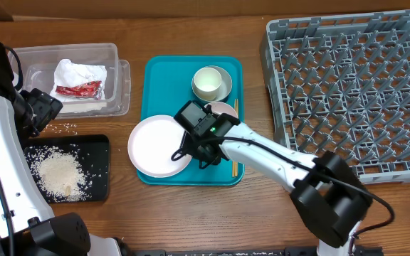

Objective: Sort waste into correct bins and load items into the dishwasher
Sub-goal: 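Grip the white plate rim with the right gripper and lift it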

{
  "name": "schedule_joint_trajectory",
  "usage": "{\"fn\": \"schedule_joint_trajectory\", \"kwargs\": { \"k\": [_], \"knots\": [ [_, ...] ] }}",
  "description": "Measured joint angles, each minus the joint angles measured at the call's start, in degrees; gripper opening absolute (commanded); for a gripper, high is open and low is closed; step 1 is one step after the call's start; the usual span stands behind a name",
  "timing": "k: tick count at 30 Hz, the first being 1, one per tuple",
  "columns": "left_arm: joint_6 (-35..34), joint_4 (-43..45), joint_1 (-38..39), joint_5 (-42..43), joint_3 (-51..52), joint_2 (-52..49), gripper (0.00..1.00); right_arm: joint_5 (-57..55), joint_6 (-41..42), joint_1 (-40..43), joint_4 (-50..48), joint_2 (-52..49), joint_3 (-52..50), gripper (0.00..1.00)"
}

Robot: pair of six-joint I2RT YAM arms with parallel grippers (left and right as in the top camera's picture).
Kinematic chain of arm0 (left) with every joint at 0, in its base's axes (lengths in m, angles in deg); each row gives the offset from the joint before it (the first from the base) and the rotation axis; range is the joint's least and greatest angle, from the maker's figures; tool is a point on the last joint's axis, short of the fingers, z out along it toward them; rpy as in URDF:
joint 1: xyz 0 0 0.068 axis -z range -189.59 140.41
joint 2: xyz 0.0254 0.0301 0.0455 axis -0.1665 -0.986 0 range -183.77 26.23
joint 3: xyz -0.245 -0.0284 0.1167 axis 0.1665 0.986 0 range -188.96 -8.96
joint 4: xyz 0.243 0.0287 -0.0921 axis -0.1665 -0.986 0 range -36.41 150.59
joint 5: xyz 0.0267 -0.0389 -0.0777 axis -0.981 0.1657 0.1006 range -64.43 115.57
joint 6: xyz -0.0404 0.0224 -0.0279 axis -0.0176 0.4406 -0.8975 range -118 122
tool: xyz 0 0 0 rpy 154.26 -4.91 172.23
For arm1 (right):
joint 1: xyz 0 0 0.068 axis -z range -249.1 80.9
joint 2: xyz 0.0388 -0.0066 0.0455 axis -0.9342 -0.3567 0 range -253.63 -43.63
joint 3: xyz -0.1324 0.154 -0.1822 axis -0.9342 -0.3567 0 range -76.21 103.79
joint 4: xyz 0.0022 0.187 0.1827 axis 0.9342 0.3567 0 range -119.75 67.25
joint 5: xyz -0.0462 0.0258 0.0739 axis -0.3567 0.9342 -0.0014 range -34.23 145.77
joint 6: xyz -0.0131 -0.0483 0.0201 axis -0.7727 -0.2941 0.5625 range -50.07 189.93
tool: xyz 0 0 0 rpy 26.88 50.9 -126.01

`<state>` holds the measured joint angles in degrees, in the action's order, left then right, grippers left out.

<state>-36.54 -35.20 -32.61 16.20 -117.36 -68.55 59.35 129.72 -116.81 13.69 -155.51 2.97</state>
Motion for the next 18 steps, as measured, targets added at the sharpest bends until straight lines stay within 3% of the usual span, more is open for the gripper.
{"fn": "schedule_joint_trajectory", "kwargs": {
  "k": [6,14,18],
  "knots": [
    [0.00,0.02,0.00,0.00,0.00,0.00,1.00,-0.17,0.66,-1.11,-0.81,-1.42,0.00,0.61],
    [0.00,0.00,0.00,0.02,0.00,0.00,1.00,-0.17,1.09,-4.52,-2.34,-4.74,0.02,0.49],
    [0.00,0.00,0.00,0.00,0.00,0.00,1.00,-0.20,1.22,-4.74,-2.40,-4.83,0.28,0.38]
  ]
}}
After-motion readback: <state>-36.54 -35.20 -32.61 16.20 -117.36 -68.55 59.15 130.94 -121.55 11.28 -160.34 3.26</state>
